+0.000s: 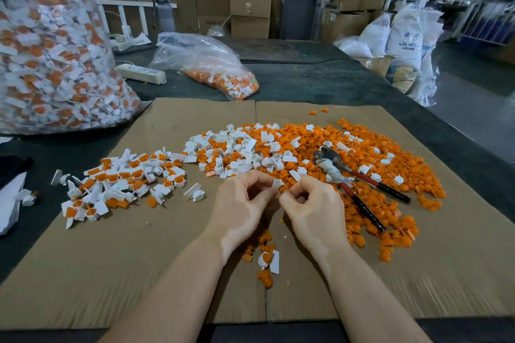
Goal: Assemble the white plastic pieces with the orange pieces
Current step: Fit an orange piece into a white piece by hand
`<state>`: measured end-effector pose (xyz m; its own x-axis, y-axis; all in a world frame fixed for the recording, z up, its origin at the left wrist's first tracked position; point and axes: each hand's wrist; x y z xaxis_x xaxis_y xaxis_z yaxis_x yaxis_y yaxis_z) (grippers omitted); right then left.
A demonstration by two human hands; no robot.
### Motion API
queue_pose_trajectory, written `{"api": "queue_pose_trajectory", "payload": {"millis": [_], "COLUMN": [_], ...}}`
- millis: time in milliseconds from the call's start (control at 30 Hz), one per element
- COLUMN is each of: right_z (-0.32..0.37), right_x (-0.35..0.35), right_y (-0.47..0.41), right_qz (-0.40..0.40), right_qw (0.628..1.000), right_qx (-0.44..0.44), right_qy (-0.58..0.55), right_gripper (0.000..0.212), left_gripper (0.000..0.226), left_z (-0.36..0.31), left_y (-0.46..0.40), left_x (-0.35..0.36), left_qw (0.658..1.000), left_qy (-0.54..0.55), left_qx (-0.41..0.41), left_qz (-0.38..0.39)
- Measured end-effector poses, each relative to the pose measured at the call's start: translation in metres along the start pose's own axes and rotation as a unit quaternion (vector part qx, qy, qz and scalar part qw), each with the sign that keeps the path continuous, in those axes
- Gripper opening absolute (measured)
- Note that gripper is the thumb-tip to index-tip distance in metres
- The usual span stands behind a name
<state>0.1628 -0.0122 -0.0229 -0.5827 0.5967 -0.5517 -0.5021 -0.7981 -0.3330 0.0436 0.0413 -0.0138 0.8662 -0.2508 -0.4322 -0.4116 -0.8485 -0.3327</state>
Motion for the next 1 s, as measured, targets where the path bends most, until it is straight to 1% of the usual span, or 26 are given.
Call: {"api": "queue_pose_trajectory", "payload": {"millis": [133,233,267,333,400,500,600,667,1000], "right_z": [-0.0013,-0.0025,-0.0021,-0.0003,0.001,0.0009,0.0018,0.0032,0.0018], "right_x": [-0.0004,-0.0006,-0.0006,-0.0006,-0.0007,-0.0021,-0.0032,-0.0031,-0.0027], "right_y": [0.0006,0.0002,-0.0002,-0.0009,-0.0009,-0.0005,0.0008,0.0008,-0.0005], "right_qz": [-0.004,-0.001,0.001,0.005,0.003,-0.009,-0.005,0.006,0.012], "right_qw": [1.0,1.0,1.0,0.999,0.998,0.996,0.994,0.993,0.993], "right_qx": [-0.003,-0.009,-0.014,-0.029,-0.042,-0.065,-0.107,-0.121,-0.119], "right_qy": [0.007,-0.002,-0.008,-0.03,-0.056,-0.057,-0.024,-0.017,-0.016], "right_gripper": [0.018,0.019,0.019,0.016,0.013,0.004,0.02,0.026,0.024], "left_gripper": [0.014,0.013,0.01,0.005,0.011,0.022,0.024,0.023,0.018], "left_z": [-0.0026,-0.0025,-0.0012,0.0004,0.0003,0.0022,0.0054,0.0056,0.004], "left_y": [0.0029,0.0024,0.0011,-0.001,-0.0016,-0.0015,-0.0011,-0.0013,-0.0018], "left_x": [0.0023,0.0021,0.0016,-0.0003,-0.0019,-0.0028,-0.004,-0.0044,-0.004], "left_qw": [0.999,1.0,1.0,0.998,0.993,0.989,0.987,0.987,0.985], "left_qy": [-0.02,-0.015,-0.005,0.052,0.103,0.134,0.146,0.15,0.159], "left_qx": [0.026,0.017,0.003,-0.041,-0.062,-0.056,-0.057,-0.059,-0.069], "left_qz": [0.005,0.004,0.003,0.004,0.005,0.009,0.017,0.018,0.014]}}
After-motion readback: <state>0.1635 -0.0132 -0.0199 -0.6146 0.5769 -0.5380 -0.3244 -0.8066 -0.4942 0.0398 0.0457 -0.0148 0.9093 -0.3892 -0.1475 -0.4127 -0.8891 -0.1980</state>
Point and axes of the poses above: each hand's wrist, its own y-axis away from the middle knuckle, its own x-axis out of the palm, z = x × y, and after that the axes turned 4 degrees about x, right-handed
